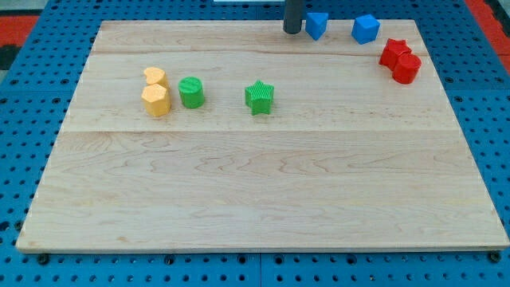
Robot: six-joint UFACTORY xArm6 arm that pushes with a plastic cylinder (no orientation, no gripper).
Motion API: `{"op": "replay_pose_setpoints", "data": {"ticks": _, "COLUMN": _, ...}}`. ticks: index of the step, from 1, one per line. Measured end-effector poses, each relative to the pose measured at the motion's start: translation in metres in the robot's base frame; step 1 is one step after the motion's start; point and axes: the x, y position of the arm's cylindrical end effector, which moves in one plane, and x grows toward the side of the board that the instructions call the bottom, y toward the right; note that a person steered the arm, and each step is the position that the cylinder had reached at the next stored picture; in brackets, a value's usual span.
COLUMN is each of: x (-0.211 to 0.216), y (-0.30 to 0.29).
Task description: Slide red star along with red circle from top right to center right
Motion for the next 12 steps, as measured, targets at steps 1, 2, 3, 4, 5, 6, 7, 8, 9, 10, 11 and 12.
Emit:
{"op": "replay_pose_setpoints", "data": {"ticks": 1, "x": -0.004, "y": -0.002}}
{"op": "replay_pose_setpoints", "data": {"ticks": 2, "x": 0.008, "y": -0.007}}
{"op": "replay_pose_setpoints", "data": {"ticks": 3, "x": 0.039, "y": -0.003}}
{"op": "replay_pose_setpoints", "data": {"ticks": 4, "x": 0.089, "y": 0.003}}
{"op": "replay_pose_setpoints", "data": {"ticks": 5, "x": 0.111, "y": -0.041}}
{"op": "replay_pose_setpoints", "data": {"ticks": 6, "x": 0.087, "y": -0.056}}
{"op": "replay_pose_setpoints", "data": {"ticks": 7, "x": 0.087, "y": -0.058}}
{"op": "replay_pose_setpoints", "data": {"ticks": 8, "x": 0.087, "y": -0.058}}
{"op": "replay_pose_setpoints", "data": {"ticks": 9, "x": 0.087, "y": -0.058}}
{"op": "replay_pose_setpoints", "data": {"ticks": 10, "x": 0.103, "y": -0.043}}
{"op": "replay_pose_setpoints", "data": {"ticks": 11, "x": 0.115, "y": -0.039}}
{"op": "replay_pose_setpoints", "data": {"ticks": 12, "x": 0.116, "y": -0.031}}
